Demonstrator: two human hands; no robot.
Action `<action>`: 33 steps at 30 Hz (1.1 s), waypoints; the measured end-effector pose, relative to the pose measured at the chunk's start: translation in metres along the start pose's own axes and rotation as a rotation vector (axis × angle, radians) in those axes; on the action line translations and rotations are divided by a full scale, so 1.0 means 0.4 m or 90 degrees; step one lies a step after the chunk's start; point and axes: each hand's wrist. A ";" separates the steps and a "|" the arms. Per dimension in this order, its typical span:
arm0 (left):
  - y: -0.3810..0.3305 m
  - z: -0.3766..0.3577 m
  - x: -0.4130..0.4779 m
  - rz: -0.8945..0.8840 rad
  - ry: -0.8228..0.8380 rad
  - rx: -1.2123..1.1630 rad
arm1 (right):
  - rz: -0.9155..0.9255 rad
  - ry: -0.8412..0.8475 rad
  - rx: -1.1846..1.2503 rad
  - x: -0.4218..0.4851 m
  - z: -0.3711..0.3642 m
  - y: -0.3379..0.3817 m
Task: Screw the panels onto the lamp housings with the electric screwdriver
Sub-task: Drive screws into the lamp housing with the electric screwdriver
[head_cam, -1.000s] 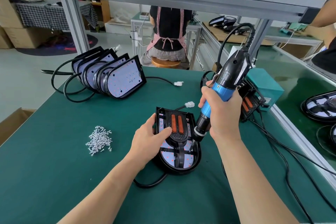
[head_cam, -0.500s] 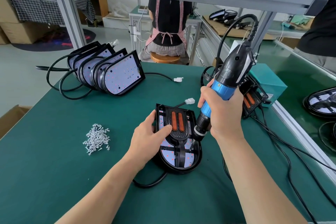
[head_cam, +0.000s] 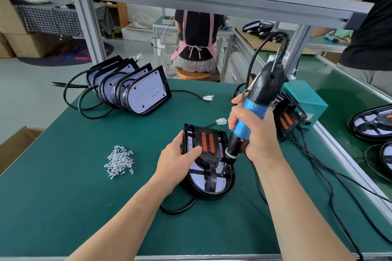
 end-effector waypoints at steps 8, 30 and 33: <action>-0.029 0.002 -0.016 0.015 -0.001 0.028 | 0.034 -0.088 0.064 -0.016 0.021 0.053; -0.009 0.287 -0.075 0.104 -0.063 0.509 | 0.020 -0.328 0.237 -0.093 -0.018 0.012; -0.008 0.272 -0.080 0.131 -0.024 0.587 | 0.015 -0.329 0.244 -0.093 -0.028 0.008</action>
Point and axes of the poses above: each hand's wrist, its own x-axis towards the middle knuckle, its own z-axis out of the back of the hand, y = z × x, and after that the axes turned 11 degrees about -z, right-handed
